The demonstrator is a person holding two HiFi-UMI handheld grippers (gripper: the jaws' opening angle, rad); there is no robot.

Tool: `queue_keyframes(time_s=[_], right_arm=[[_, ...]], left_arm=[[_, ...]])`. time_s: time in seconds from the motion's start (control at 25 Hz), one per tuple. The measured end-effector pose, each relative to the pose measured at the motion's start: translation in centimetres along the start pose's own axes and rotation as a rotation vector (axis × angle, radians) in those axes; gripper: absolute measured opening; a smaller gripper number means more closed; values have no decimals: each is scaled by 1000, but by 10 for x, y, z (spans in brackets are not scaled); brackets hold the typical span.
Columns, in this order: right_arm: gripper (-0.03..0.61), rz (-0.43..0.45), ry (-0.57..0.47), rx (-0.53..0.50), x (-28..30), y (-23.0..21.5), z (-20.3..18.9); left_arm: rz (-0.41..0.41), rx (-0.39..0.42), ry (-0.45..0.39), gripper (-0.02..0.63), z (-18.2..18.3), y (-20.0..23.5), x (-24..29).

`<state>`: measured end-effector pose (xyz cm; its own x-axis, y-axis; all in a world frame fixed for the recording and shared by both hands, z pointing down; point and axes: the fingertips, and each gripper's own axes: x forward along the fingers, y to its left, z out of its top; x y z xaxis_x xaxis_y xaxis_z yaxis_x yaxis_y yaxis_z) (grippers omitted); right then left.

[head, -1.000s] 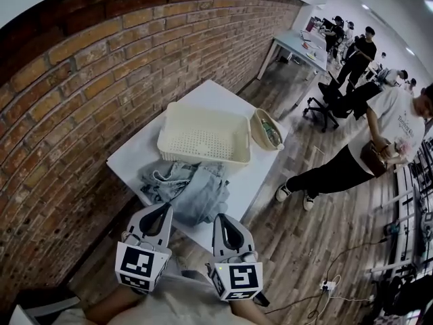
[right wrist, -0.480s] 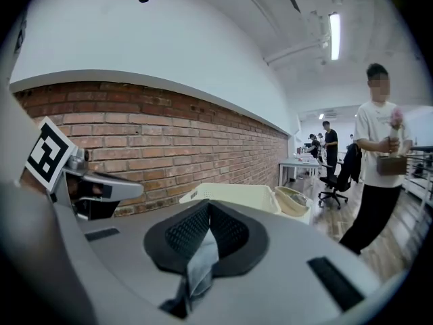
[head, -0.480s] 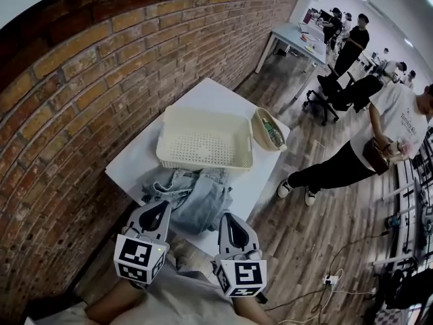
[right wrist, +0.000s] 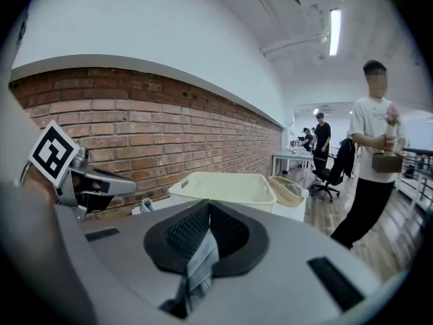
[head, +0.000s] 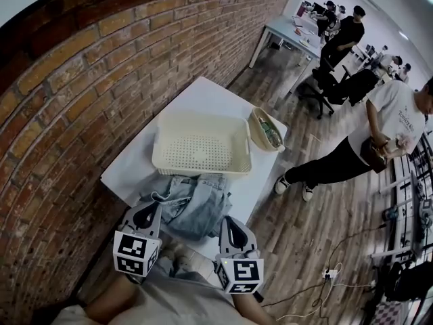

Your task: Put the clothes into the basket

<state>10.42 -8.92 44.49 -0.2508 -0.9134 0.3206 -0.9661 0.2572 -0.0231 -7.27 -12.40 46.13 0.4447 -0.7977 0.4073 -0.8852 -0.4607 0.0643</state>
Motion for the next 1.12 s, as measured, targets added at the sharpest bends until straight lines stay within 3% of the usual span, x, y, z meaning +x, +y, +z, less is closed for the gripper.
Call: queue_keyframes(time_s=[0.44,0.48,0.56,0.72,0.96,1.12], right_arm=[[11,-29,52,-6,17,-8,-18],[30,-23,59,-1,19,-8,-20],[155,3,77,40,23,-7,-26],[266,26,132,138,31,-12,-42],[364,18,229,103,43,-24,-65],[402,19,267,88,52,-28,-74]], left_arm=[[-54,-3,98,29,-18,17,20],[-69,-7,111,64,-20,17,22],[-102,-26,148,152,-27,19,26],[-138,-52,201,258,-37,26,33],[-149,-9,271,407,-51,38,48],[-190,-5,316,456,-60,38,58]])
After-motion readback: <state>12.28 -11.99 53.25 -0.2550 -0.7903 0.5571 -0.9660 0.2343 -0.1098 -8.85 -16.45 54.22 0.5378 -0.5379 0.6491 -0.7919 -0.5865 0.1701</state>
